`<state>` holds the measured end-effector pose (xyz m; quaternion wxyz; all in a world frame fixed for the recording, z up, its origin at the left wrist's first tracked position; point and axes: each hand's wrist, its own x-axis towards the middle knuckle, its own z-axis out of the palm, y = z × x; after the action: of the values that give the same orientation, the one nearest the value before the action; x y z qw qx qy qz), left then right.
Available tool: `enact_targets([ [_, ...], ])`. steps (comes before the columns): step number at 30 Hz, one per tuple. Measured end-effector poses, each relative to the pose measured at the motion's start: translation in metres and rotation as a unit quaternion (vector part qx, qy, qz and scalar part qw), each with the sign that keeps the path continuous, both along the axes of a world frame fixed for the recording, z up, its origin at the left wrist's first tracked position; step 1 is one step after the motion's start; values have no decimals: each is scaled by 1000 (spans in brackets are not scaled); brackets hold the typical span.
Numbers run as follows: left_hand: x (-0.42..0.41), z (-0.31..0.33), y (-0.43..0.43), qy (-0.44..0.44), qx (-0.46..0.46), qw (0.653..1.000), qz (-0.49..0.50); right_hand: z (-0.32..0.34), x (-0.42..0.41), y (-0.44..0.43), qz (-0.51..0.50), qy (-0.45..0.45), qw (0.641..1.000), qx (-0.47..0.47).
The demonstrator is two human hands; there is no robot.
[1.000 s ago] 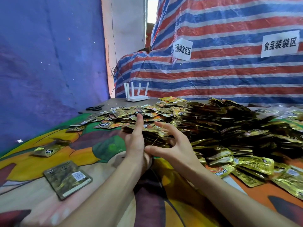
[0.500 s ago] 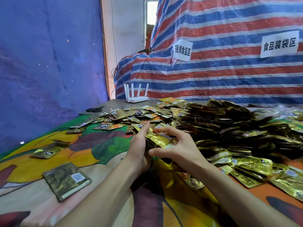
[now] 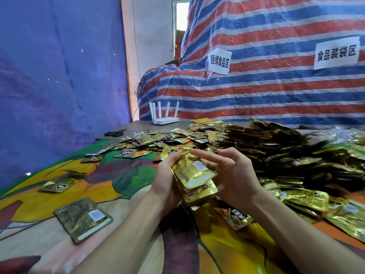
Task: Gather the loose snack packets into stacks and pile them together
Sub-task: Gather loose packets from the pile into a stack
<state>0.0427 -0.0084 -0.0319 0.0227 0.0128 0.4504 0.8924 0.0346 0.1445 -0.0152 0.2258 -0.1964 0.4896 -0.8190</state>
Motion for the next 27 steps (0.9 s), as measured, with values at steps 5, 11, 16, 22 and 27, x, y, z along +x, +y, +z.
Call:
enact_targets([
  [5,4,1,9,31,3,999,29,-10,-3,-15,-116,55,990,54],
  [11,0,0,5,56,-6,997,56,-23,-4,-18,-220,314,909,165],
  [16,-5,-7,-1,56,-38,997,45,-22,-7,-16,-236,375,876,190],
  [22,-7,-7,0,98,-81,989,81,-17,-13,-5,-252,455,758,394],
  [27,-2,-6,3,150,-106,976,114,-7,-10,8,-248,461,730,440],
])
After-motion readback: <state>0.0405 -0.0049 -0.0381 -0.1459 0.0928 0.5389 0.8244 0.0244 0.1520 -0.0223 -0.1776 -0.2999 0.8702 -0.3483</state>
